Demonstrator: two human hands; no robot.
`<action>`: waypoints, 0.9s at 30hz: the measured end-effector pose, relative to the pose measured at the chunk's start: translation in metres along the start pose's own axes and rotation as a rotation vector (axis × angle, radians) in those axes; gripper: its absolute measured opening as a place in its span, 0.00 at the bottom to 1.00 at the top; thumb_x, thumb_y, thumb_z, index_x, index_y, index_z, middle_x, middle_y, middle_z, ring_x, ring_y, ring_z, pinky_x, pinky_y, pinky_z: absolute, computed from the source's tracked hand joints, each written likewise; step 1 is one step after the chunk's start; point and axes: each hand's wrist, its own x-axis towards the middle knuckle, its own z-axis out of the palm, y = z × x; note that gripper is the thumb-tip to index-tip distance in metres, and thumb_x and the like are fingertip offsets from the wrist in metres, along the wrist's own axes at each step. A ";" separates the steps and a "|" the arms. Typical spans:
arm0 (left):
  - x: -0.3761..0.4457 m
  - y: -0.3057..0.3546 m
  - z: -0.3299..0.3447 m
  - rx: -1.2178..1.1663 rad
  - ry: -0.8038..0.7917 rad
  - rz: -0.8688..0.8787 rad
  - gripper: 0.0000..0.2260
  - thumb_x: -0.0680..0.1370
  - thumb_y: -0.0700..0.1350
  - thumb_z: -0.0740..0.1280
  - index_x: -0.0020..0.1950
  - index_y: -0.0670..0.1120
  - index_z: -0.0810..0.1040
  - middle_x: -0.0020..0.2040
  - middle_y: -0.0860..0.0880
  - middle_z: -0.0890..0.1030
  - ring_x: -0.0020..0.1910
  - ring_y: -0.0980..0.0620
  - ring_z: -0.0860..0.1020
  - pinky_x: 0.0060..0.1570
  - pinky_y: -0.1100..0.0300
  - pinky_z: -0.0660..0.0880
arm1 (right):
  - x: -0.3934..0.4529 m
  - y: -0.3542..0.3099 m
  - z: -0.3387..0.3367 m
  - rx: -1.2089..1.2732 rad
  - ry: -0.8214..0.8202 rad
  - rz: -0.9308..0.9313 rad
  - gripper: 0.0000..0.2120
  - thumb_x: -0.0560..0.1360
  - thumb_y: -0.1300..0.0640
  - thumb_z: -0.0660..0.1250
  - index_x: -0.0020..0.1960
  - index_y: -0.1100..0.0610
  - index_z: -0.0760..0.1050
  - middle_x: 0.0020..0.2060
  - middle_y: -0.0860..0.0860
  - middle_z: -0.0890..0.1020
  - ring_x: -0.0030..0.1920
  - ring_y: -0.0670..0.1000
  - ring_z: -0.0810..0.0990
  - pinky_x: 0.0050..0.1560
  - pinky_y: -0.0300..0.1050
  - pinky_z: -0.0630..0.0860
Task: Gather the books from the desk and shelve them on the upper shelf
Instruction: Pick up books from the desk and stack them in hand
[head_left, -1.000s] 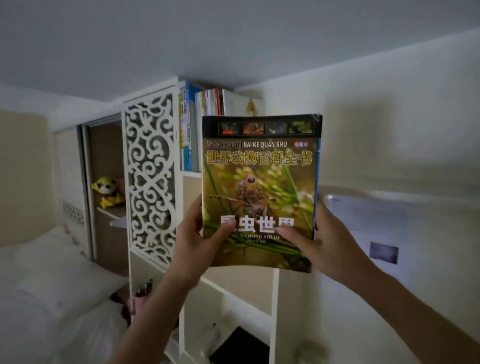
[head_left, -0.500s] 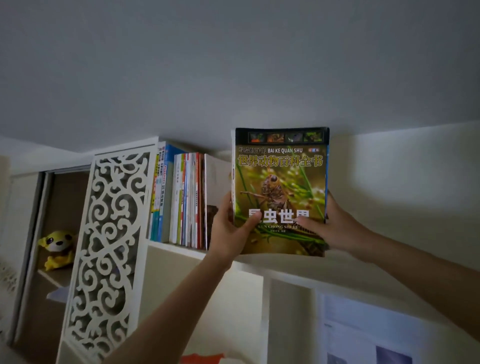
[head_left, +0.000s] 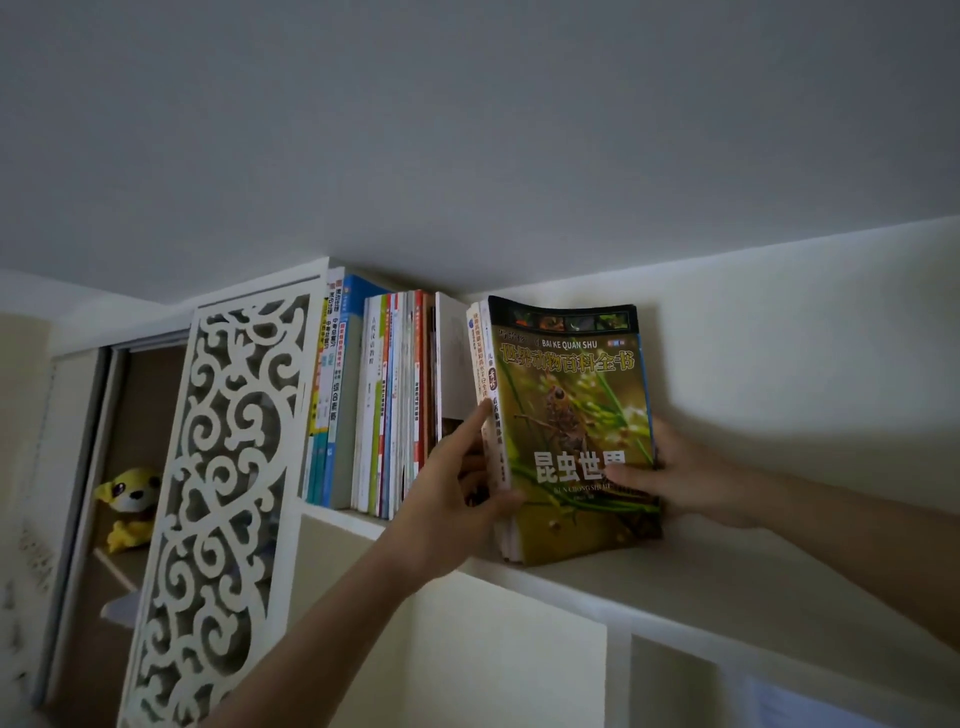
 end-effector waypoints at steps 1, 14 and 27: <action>0.002 -0.003 -0.003 0.012 0.039 -0.008 0.36 0.74 0.34 0.70 0.73 0.61 0.60 0.63 0.49 0.75 0.63 0.51 0.76 0.57 0.56 0.78 | 0.008 0.003 0.004 0.008 -0.020 -0.011 0.24 0.75 0.63 0.69 0.66 0.48 0.65 0.58 0.45 0.80 0.51 0.38 0.78 0.35 0.29 0.76; -0.007 -0.014 -0.008 0.597 0.391 0.068 0.27 0.70 0.46 0.75 0.68 0.46 0.74 0.62 0.52 0.74 0.60 0.51 0.75 0.60 0.58 0.76 | 0.032 -0.025 0.052 -0.540 0.142 -0.040 0.48 0.65 0.42 0.77 0.74 0.53 0.53 0.58 0.52 0.78 0.57 0.55 0.78 0.58 0.49 0.76; -0.002 -0.017 -0.030 1.048 0.241 0.198 0.30 0.65 0.53 0.77 0.66 0.47 0.76 0.73 0.54 0.68 0.61 0.46 0.64 0.58 0.50 0.71 | 0.019 -0.038 0.121 -0.531 -0.072 -0.004 0.64 0.64 0.35 0.74 0.74 0.46 0.25 0.76 0.53 0.61 0.71 0.55 0.68 0.70 0.48 0.68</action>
